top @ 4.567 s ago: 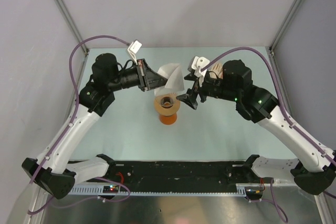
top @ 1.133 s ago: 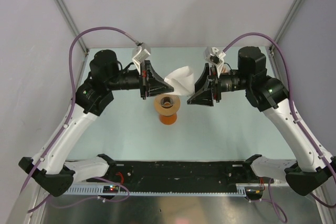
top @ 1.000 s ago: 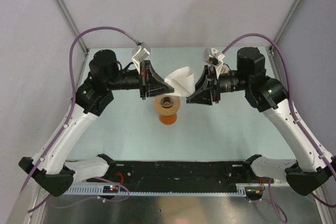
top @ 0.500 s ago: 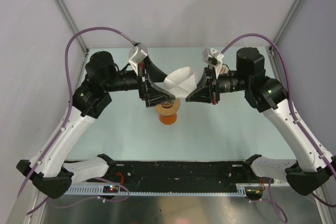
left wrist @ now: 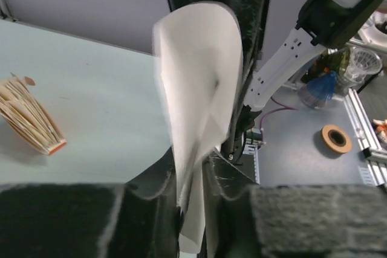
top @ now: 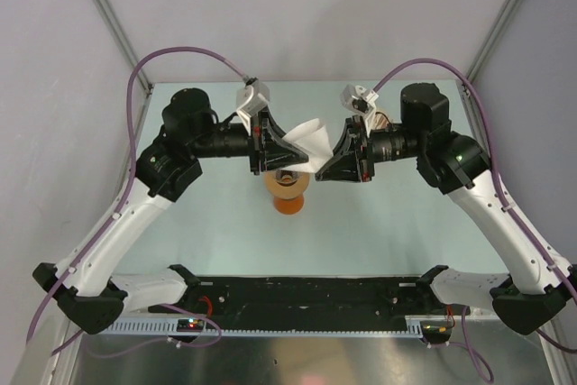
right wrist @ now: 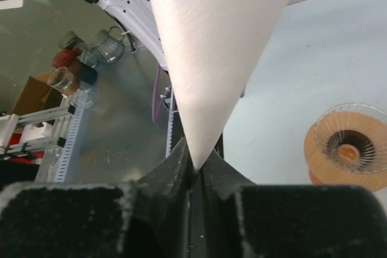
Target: Place the coffee filter in the dripper
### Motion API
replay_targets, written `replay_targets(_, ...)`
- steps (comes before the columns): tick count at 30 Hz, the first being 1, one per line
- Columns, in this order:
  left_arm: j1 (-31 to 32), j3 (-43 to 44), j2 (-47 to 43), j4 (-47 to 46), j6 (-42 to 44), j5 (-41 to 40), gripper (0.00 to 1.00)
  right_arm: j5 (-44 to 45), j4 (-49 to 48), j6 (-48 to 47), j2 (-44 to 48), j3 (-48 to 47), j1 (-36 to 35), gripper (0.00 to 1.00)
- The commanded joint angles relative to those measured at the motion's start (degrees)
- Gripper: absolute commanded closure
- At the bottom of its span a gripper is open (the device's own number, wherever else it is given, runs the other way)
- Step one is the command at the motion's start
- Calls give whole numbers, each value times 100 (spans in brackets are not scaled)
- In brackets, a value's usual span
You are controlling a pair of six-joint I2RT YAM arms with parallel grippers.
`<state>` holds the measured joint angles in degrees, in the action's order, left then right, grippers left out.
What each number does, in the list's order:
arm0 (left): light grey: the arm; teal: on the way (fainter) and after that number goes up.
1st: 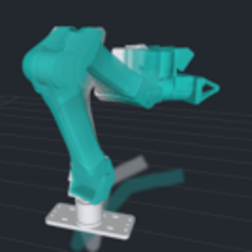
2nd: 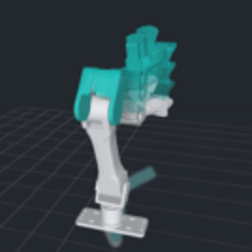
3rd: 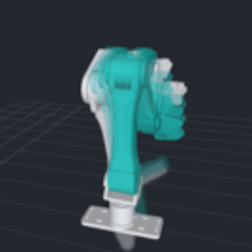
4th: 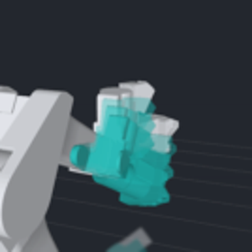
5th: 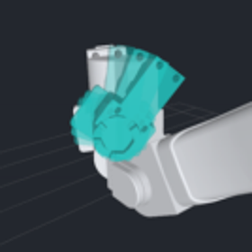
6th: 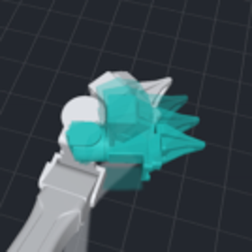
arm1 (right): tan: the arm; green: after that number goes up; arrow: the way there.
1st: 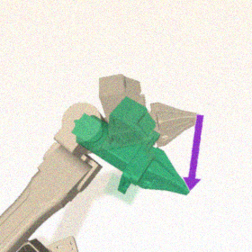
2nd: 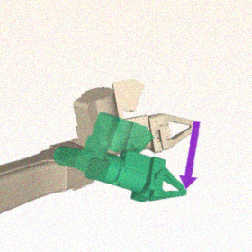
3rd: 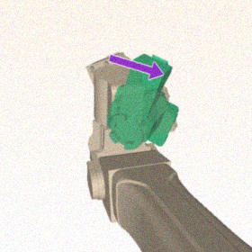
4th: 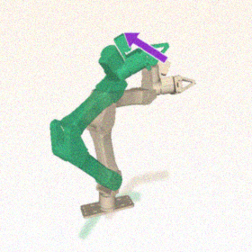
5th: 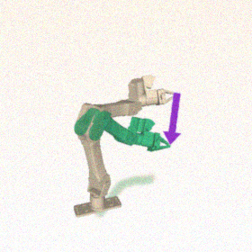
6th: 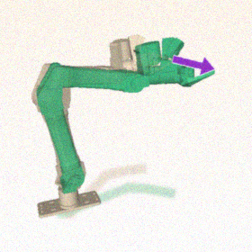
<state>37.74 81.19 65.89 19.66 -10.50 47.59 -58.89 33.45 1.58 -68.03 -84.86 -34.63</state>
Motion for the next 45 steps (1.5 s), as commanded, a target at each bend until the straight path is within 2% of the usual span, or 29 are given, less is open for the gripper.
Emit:
replay_targets(1,22,123,-120,-158,-12,362,88,77,-356,319,93,-73,175,75)
replay_targets(3,30,59,-155,-156,-20,390,96,149,-667,589,116,-83,259,64)
replay_targets(6,27,16,-171,-158,-38,401,100,207,-1021,923,94,-182,310,58)
replay_targets(8,26,6,-161,-160,-57,383,100,186,-1092,989,52,-273,315,64)
replay_targets(10,20,-1,-157,-159,-88,367,100,144,-1068,943,29,-320,321,85)
replay_targets(11,21,-4,-156,-157,-99,361,100,116,-1042,911,32,-329,328,93)
replay_targets(13,23,-23,-166,-158,-112,340,100,84,-1029,827,70,-325,339,98)
replay_targets(14,23,-32,-165,-157,-120,330,100,82,-1036,800,92,-323,346,98)
replay_targets(15,19,-46,-169,-156,-128,330,100,81,-1057,791,103,-331,344,84)
replay_targets(17,18,-67,-156,-156,-147,358,100,113,-1130,824,118,-371,337,64)
replay_targets(18,21,-81,-147,-156,-159,388,100,132,-1169,851,112,-399,336,59)
replay_targets(20,20,-87,-116,-156,-166,450,100,145,-1254,914,81,-483,330,59)
replay_targets(22,23,-97,-93,-155,-175,502,100,116,-1300,949,36,-601,333,72)
replay_targets(23,23,-104,-89,-155,-182,508,100,89,-1307,958,14,-650,334,85)
replay_targets(24,19,-117,-82,-155,-190,507,100,45,-1298,971,-19,-718,343,92)
replay_targets(27,22,-167,-86,-155,-201,514,100,25,-1305,1019,-51,-844,344,99)
replay_targets(28,22,-184,-81,-160,-204,514,100,61,-1323,1028,-52,-868,344,93)
replay_targets(29,23,-192,-83,-162,-201,523,100,88,-1345,1046,-52,-884,348,81)
replay_targets(30,23,-200,-88,-159,-199,532,100,119,-1396,1068,-52,-888,345,74)
replay_targets(32,21,-217,-81,-159,-194,558,100,162,-1509,1143,-57,-898,344,67)
replay_targets(35,28,-247,-83,-157,-190,618,100,230,-1700,1314,-88,-907,343,63)
replay_targets(37,27,-256,-78,-156,-194,619,100,251,-1787,1398,-136,-937,345,68)
replay_targets(39,24,-249,-83,-162,-208,606,100,178,-1769,1419,-194,-989,359,90)
replay_targets(41,30,-234,-91,-159,-229,579,100,117,-1723,1475,-229,-1035,400,97)
replay_targets(42,27,-230,-101,-162,-240,542,95,103,-1765,1550,-237,-1021,433,99)
replay_targets(45,-58,-234,-161,-156,-299,406,43,98,-2048,1799,-178,-907,613,100)
